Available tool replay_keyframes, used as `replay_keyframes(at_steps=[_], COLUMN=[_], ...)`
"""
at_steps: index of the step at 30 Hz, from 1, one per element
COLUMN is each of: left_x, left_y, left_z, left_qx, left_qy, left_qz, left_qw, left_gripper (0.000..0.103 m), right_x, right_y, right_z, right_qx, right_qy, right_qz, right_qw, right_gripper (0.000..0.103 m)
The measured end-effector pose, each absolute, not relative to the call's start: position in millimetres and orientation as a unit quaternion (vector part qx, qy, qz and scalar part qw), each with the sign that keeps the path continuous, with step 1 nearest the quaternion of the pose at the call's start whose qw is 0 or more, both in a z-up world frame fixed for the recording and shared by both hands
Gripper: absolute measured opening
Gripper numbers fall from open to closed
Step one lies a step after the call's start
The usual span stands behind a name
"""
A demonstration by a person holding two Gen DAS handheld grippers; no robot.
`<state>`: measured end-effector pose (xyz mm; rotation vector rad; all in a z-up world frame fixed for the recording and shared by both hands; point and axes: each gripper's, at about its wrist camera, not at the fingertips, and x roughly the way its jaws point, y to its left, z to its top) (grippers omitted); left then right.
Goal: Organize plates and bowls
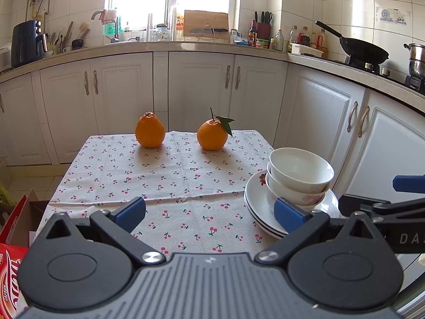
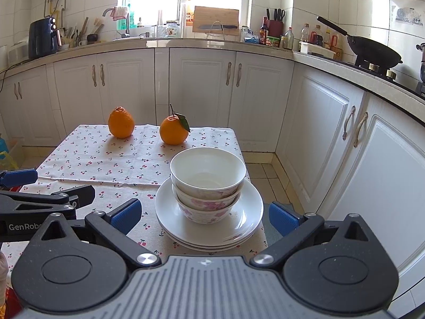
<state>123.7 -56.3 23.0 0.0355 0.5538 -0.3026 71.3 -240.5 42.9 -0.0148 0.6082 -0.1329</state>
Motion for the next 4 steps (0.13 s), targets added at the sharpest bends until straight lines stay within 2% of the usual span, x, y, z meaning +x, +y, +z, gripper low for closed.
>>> replay_keyframes(at_steps=[4], left_x=[124.6], left_y=[-56.3], left_z=[22.6], left_qx=[0.017], left_qy=[0.274], left_qz=[-0.149], left_qw=[0.950], left_gripper=[0.102], right_x=[72.2], right_y=[-239.3], right_z=[43.0], right_qx=[-0.010], right_qy=[0.300], right_qz=[-0.065], right_qw=[0.952], right_gripper=[0.103])
